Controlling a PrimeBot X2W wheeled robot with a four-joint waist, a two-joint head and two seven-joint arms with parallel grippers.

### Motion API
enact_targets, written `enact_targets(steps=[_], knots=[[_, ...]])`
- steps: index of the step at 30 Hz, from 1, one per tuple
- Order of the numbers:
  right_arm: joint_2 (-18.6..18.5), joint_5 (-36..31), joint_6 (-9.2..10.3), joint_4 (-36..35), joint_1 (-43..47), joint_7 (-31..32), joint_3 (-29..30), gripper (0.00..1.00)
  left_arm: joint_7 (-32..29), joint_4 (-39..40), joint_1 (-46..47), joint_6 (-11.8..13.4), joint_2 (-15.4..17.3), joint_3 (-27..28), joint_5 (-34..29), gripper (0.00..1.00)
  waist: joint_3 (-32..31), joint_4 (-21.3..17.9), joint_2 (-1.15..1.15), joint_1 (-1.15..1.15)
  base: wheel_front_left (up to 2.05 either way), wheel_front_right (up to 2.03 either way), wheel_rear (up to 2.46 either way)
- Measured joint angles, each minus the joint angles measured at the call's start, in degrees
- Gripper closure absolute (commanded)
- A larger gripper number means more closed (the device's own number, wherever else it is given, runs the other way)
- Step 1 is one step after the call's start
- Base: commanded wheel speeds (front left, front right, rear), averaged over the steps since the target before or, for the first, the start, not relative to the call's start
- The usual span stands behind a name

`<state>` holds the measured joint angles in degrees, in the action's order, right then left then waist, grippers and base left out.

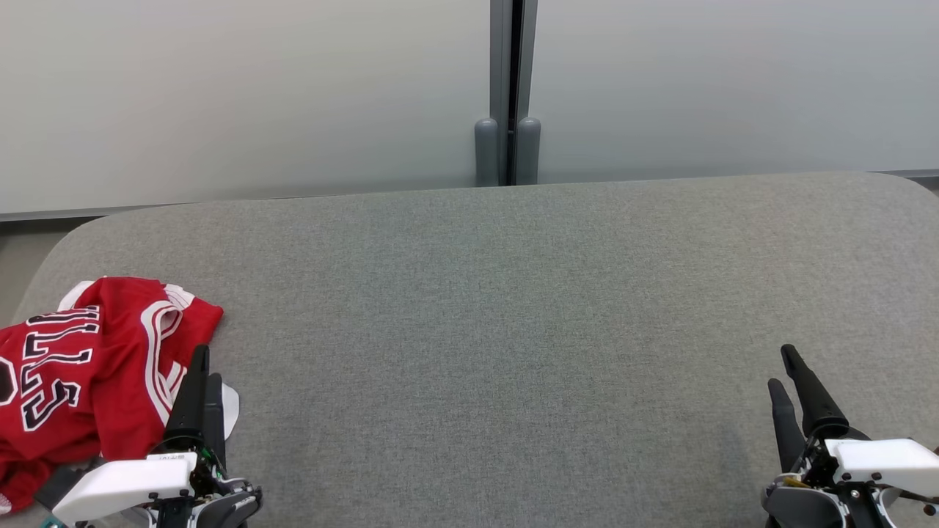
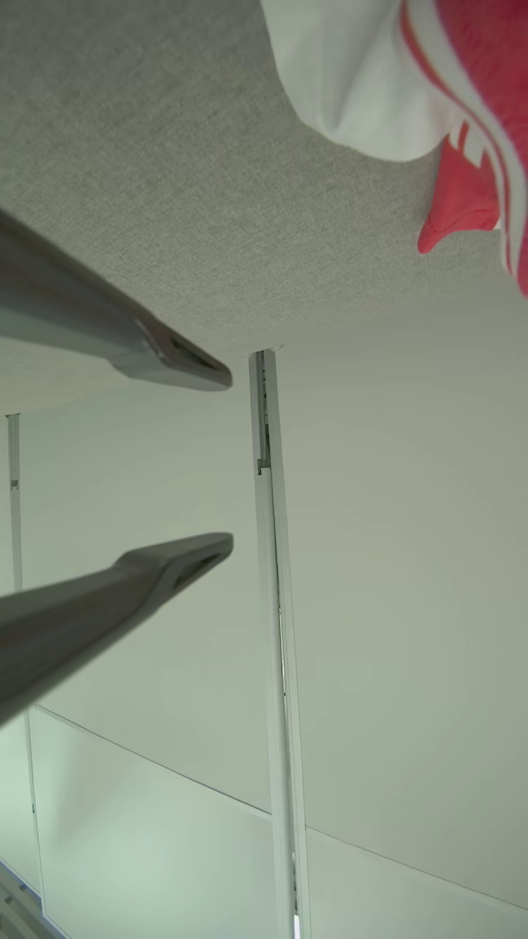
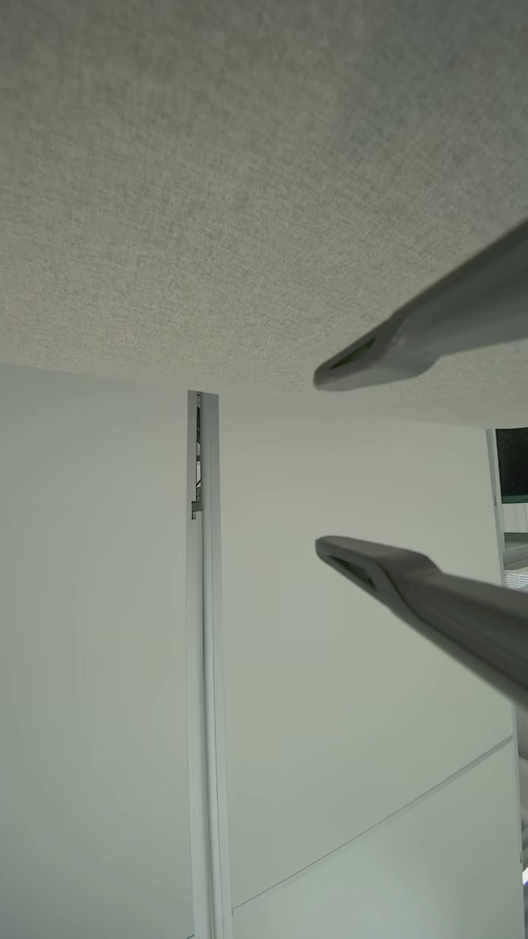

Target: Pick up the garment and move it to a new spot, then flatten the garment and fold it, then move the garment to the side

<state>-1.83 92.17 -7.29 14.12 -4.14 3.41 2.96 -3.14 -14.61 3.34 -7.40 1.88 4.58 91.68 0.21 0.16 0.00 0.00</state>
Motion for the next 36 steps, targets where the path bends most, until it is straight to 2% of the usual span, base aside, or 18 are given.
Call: enact_targets(steps=[13,17,24,36], knots=[[-0.11,-4.35,-0.01,-2.54,-1.1,-3.55,-3.22,0.0,3.35,3.19,0.11,0.0,0.2,-1.62,-8.58,0.0,0.1,0.13,0.0,0.0,0.0,0.0,0.0],[-0.14,-8.27,-0.01,-3.37,-1.2,-4.49,-3.8,0.0,4.36,3.8,0.11,0.0,0.24,-1.88,-12.22,0.0,0.11,0.13,0.0,0.0,0.0,0.0,0.0],[-0.23,-15.44,-0.01,-4.64,-1.37,-5.98,-4.94,0.0,5.78,5.36,0.13,1.53,0.31,-3.2,-21.68,0.0,0.21,0.19,0.0,0.0,0.0,0.0,0.0],[-0.33,-32.45,-0.01,-4.94,-2.11,-8.15,-6.28,0.0,8.04,6.5,0.17,5.57,0.43,-6.53,-38.13,0.0,0.26,0.41,0.0,0.0,0.0,0.0,0.0]])
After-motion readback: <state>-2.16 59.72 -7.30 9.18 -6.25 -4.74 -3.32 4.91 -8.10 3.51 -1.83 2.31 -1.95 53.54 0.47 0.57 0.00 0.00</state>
